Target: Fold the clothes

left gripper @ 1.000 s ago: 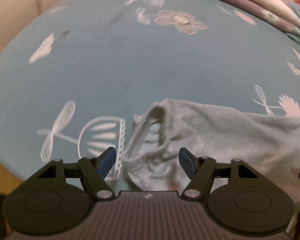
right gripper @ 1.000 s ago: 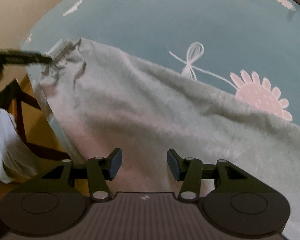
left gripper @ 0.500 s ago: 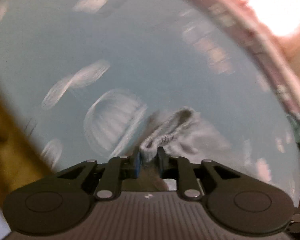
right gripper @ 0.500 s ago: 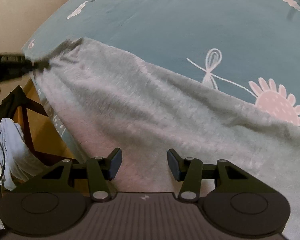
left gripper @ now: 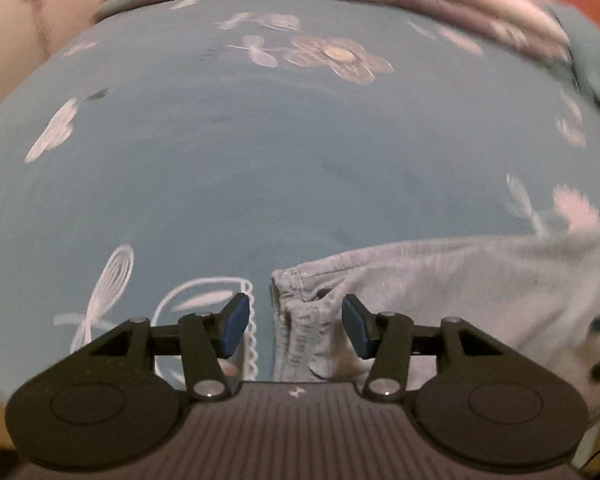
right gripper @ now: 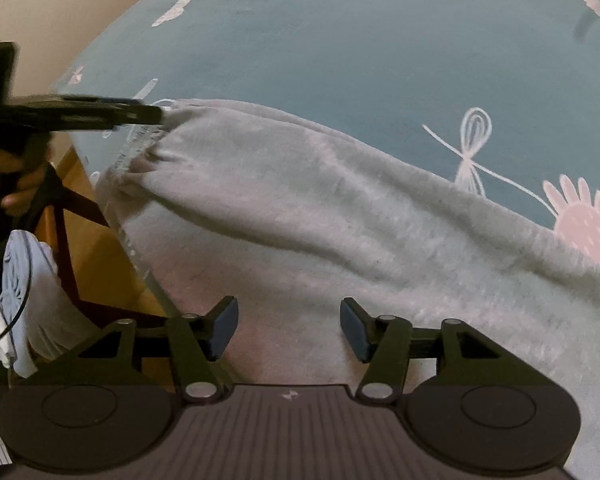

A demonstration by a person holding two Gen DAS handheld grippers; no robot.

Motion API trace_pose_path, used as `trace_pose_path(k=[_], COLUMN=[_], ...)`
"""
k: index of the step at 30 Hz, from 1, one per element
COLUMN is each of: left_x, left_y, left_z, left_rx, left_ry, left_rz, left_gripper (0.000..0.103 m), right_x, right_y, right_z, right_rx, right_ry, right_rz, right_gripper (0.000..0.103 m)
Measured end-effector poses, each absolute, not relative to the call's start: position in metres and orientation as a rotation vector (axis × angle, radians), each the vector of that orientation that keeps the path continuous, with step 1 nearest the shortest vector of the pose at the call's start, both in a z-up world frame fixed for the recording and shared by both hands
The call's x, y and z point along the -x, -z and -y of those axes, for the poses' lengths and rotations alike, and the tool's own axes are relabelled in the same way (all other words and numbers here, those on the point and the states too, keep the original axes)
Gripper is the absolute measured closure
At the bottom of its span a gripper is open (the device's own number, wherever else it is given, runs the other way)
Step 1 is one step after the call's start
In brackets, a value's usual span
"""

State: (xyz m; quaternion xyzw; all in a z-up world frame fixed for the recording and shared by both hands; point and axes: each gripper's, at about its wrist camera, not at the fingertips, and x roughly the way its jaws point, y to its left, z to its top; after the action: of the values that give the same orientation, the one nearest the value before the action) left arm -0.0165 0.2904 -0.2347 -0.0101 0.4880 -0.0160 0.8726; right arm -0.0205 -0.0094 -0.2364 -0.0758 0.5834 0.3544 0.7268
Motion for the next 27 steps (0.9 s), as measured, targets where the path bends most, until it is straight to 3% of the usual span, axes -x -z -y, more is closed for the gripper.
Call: trace_pose_path(k=[5,6,7,9,12,17,25,27], left_x=[0.010,0.010,0.011,0.011,0.009,-0.007,-0.020,-0.011], left_y=[0.242,0.243,0.244,0.243,0.233,0.202,0.236,0.221], left_z=[-0.278,-0.276,-0.275,-0.273,-0.274,-0.291,-0.290,-0.287], left_rx=[-0.195,-0.227,-0.238,-0.258,-0.231,-0.036,-0.016,-0.037], left_ry=[0.169,0.193,0.218,0.249,0.252,0.218,0.084,0.050], left_rz=[-1.046,-1.050,-1.061,-1.067,-1.047,-0.969,-1.105,-1.067], left_gripper=[0.058,0.072,0.079,0.085,0.086,0.086,0.076,0.058], right_x=[0.020,0.020,0.020,0.020,0.021,0.020,0.022,0.025], right_y=[0.239,0.240,0.241,0.243,0.245,0.243,0.242,0.241], right_z=[0.015,0.017,0.018,0.021,0.022,0.023,0.025,0.031], right_rx=[0.145,0.138,0.133,0.130,0.129,0.125,0.153,0.166], right_ry=[-0.755,-0.751,-0.745,-0.732,-0.719,-0.718,-0.707,-0.703], right_rz=[-1.299,-1.304,-1.308,-1.315,-1.323,-1.321,-1.310,-1.306], right_gripper=[0.041,0.041,0.041,0.041,0.041,0.041,0.041,0.041])
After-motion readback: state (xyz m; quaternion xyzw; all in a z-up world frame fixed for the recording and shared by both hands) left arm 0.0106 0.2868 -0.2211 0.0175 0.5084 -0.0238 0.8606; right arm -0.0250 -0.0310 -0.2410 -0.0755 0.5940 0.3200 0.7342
